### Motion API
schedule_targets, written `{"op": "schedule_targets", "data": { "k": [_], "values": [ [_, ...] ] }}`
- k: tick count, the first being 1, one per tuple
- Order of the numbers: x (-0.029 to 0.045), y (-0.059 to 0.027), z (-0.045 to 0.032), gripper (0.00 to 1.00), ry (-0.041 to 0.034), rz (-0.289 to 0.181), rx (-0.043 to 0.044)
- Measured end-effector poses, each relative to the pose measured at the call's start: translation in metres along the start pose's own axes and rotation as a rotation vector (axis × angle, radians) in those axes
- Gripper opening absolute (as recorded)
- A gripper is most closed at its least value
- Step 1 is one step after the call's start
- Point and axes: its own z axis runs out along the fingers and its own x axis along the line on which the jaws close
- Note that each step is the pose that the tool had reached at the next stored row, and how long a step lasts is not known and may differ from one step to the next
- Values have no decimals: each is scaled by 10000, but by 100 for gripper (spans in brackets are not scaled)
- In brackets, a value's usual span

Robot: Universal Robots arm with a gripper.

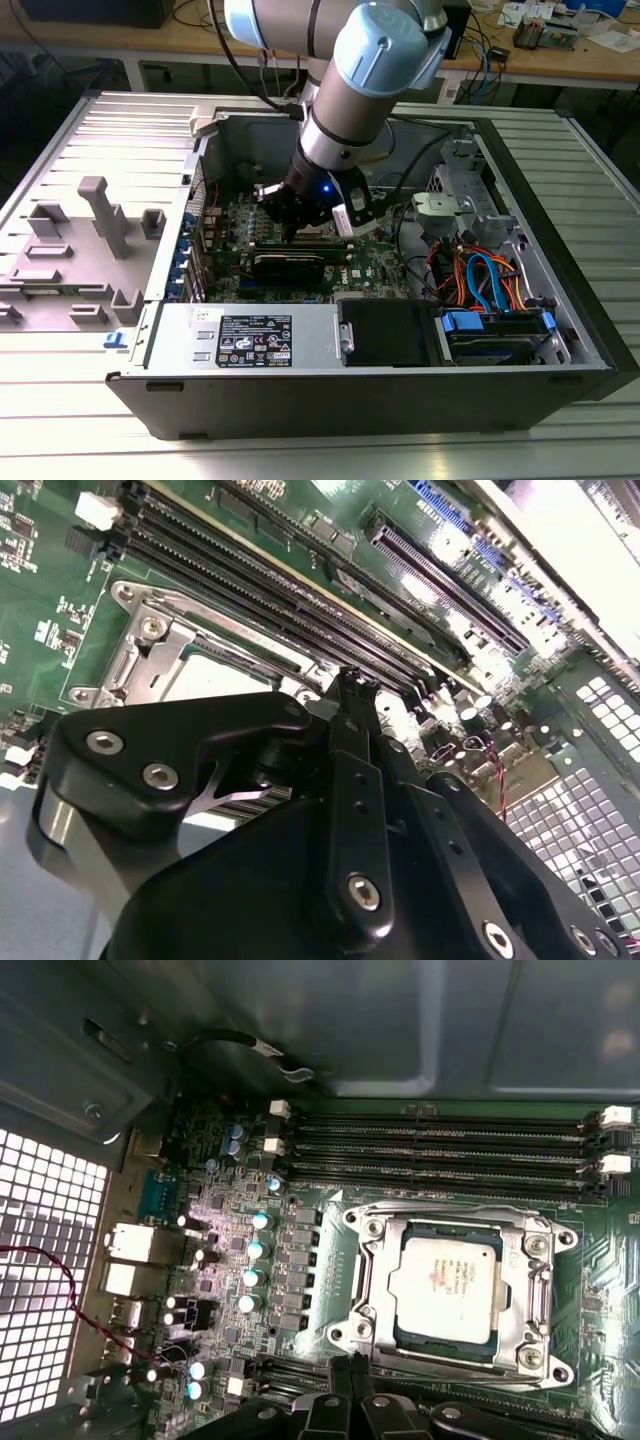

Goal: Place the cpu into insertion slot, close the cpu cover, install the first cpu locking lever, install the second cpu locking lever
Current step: 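Install the second cpu locking lever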

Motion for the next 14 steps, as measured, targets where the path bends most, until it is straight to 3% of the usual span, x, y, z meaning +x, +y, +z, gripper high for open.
{"op": "schedule_targets", "data": {
  "k": [1,2,3,4,6,12,14],
  "values": [
    [9,1,3,11,-53,-12,-9],
    [28,3,9,11,-184,-29,4],
    [61,6,19,11,-492,-74,46],
    [88,8,29,11,-657,-99,66],
    [125,12,41,11,-762,-121,76],
    [216,20,71,11,-1254,-209,118],
    [243,22,81,11,-1376,-233,120]
  ]
}}
